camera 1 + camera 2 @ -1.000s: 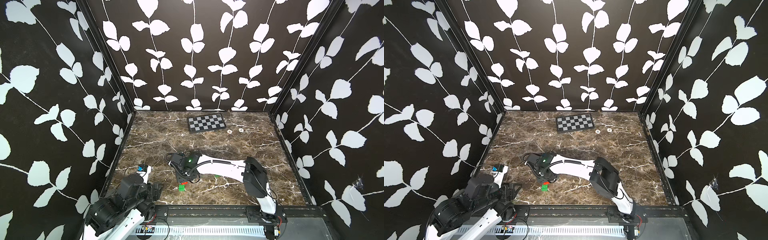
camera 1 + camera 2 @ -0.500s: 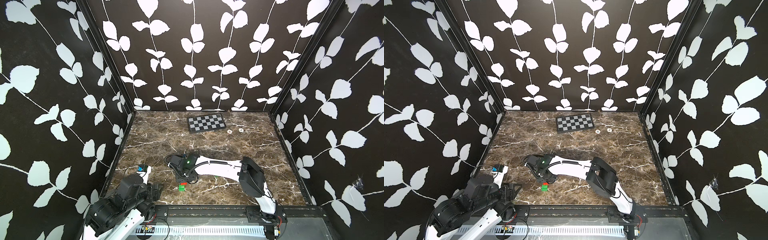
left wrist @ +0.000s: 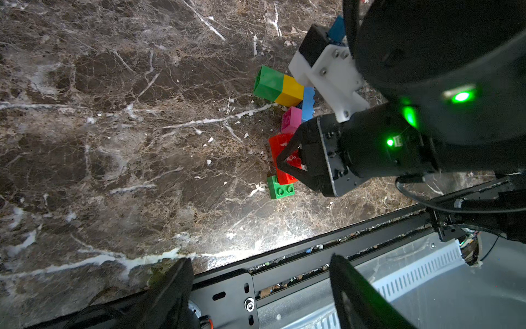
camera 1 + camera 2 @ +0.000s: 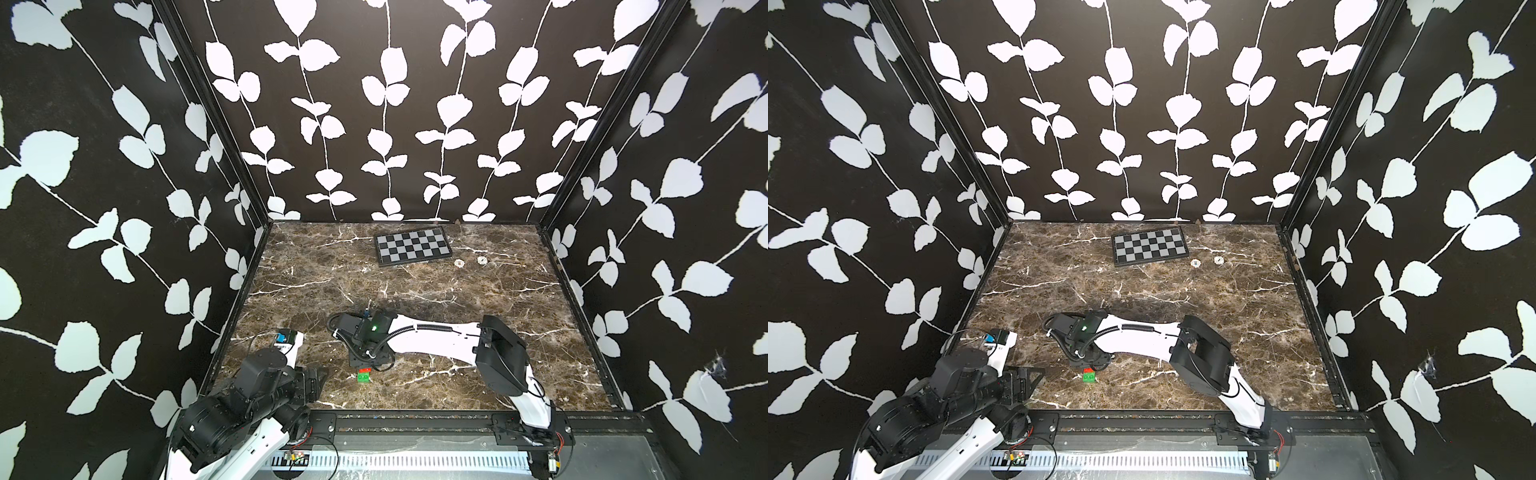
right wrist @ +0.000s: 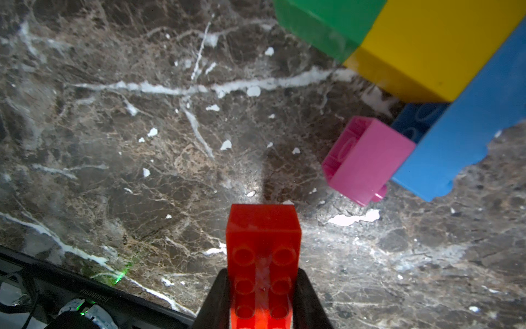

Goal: Assemble the letter r with lego
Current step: Assemble the lego brick with the lego brick.

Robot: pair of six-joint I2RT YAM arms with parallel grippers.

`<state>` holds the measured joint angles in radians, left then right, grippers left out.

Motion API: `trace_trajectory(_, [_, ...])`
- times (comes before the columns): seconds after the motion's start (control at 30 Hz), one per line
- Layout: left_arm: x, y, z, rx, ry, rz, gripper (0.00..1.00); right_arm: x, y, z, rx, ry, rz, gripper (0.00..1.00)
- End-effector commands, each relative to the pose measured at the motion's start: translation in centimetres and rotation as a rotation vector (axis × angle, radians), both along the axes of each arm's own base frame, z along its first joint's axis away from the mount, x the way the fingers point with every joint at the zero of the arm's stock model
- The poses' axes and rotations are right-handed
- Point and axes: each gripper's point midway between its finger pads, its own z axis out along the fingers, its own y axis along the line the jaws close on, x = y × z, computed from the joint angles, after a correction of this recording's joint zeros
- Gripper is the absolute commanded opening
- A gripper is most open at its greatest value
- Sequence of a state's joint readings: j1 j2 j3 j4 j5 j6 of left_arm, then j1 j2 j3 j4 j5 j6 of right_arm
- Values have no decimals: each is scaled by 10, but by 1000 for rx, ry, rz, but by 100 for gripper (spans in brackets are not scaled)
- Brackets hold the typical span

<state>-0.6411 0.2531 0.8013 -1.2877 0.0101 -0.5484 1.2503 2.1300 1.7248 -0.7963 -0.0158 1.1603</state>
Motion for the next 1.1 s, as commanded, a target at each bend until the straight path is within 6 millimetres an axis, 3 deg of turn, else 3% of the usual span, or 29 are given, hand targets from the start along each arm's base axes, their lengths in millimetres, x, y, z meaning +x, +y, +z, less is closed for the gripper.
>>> trace_trajectory(0.0, [2,-3,-3,12,4,-18,78,-2,0,-7,-17,2,-24,0])
trace_trajectory(1.07, [0,-5,-1,-4,-14,-35,78,-6,1,-16,-171,-21,39,0])
